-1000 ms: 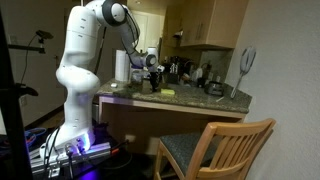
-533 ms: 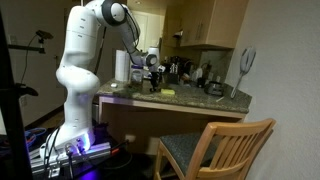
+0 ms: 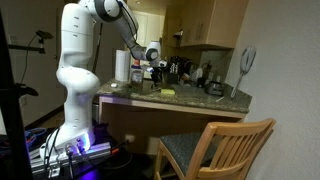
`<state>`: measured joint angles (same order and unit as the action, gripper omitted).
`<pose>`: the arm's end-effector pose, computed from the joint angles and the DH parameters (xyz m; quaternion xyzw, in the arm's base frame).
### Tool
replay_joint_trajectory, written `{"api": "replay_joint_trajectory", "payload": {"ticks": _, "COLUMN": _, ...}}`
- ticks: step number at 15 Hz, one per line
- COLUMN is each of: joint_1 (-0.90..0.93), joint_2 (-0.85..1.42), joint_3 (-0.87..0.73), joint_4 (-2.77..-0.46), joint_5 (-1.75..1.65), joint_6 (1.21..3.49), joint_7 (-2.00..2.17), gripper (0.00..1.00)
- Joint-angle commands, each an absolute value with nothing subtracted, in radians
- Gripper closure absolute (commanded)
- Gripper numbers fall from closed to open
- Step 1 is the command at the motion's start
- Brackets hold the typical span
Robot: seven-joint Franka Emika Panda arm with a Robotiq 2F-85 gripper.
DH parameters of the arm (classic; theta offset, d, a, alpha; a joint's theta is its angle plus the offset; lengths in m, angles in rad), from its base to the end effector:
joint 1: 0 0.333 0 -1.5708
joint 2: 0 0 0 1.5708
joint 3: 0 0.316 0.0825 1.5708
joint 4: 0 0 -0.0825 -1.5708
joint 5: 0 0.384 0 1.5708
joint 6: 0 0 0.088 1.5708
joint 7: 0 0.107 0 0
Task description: Move the spoon to the right
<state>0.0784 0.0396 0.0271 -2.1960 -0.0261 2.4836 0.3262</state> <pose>0.5565 0.0590 0.3914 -0.9872 0.1001 -0.1227 0.0180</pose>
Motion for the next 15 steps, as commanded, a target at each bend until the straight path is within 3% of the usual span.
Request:
{"api": "replay_joint_trajectory", "payload": {"ticks": 1, "joint_1": 0.048, "joint_2": -0.100, "joint_3": 0.017, "joint_4": -2.238, "joint_5": 0.012, "joint_6": 2.445, "joint_7": 0.267, "gripper": 0.99}}
{"api": "replay_joint_trajectory", "payload": {"ticks": 5, "joint_1": 0.018, "joint_2": -0.138, "joint_3": -0.033, "joint_4": -2.188, "joint_5": 0.165, "joint_6": 2.364, "joint_7": 0.202, "gripper": 0.99}}
{"api": "replay_joint_trajectory", "payload": {"ticks": 6, "joint_1": 0.018, "joint_2": -0.124, "joint_3": -0.004, "joint_4": -2.197, "joint_5": 0.082, "joint_6": 2.416, "joint_7": 0.278, "gripper": 0.95}}
{"api": "replay_joint_trajectory", "payload": {"ticks": 9, "joint_1": 0.009, "joint_2": -0.142, "joint_3": -0.025, "joint_4": -2.195, "joint_5": 0.144, "joint_6": 2.383, "joint_7": 0.224, "gripper": 0.99}}
{"api": "replay_joint_trajectory", "payload": {"ticks": 15, "joint_1": -0.034, "joint_2": 0.096, "joint_3": -0.068, "joint_4": -1.996, "joint_5": 0.259, "joint_6": 2.393, "joint_7": 0.377, "gripper": 0.99}}
